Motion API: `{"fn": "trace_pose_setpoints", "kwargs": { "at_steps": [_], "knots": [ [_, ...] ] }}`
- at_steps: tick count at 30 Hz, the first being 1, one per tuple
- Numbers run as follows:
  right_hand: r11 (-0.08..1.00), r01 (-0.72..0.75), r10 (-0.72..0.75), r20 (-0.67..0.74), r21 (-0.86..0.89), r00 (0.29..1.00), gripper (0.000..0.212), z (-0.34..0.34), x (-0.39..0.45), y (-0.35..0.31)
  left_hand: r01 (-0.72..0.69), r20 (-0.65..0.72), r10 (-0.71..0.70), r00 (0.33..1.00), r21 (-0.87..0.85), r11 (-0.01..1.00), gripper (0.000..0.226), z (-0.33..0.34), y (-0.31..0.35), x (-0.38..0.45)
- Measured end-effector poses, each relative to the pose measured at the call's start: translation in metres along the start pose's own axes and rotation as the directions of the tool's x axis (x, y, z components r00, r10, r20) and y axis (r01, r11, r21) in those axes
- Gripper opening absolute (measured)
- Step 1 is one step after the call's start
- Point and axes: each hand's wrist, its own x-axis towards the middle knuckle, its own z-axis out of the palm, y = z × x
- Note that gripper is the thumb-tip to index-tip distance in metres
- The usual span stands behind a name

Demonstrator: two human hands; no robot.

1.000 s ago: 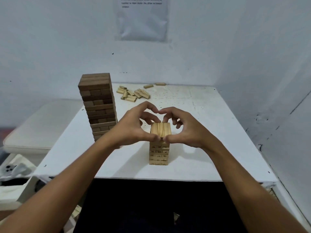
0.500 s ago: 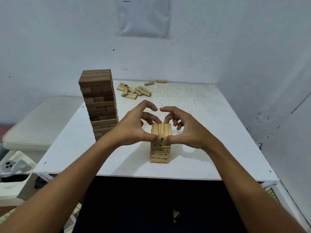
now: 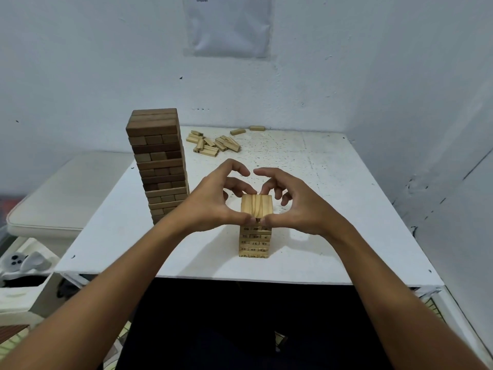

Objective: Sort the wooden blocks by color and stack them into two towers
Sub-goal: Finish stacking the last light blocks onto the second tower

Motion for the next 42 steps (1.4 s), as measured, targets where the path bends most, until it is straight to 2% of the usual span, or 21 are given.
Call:
{"fn": "trace_pose_setpoints", "kwargs": {
  "at_steps": [21,34,42],
  "knots": [
    [1.000,-0.021,0.020,0.013,0.018,1.000,0.077,0.001,0.000,0.004,-0.004,-0.001,0.004,1.000,-0.041,0.999,0.066,0.001,-0.004,-0.001],
    [0.999,-0.028,0.027,0.035,0.017,0.999,0.077,-0.001,-0.002,0.001,-0.066,0.011,0.066,0.998,-0.022,0.998,0.053,0.000,-0.004,-0.002],
    [0.997,-0.032,0.033,-0.019,0.067,0.999,0.053,-0.011,0.000,-0.006,-0.101,-0.037,0.101,0.994,-0.013,0.995,0.049,-0.002,0.004,-0.003]
  ]
}}
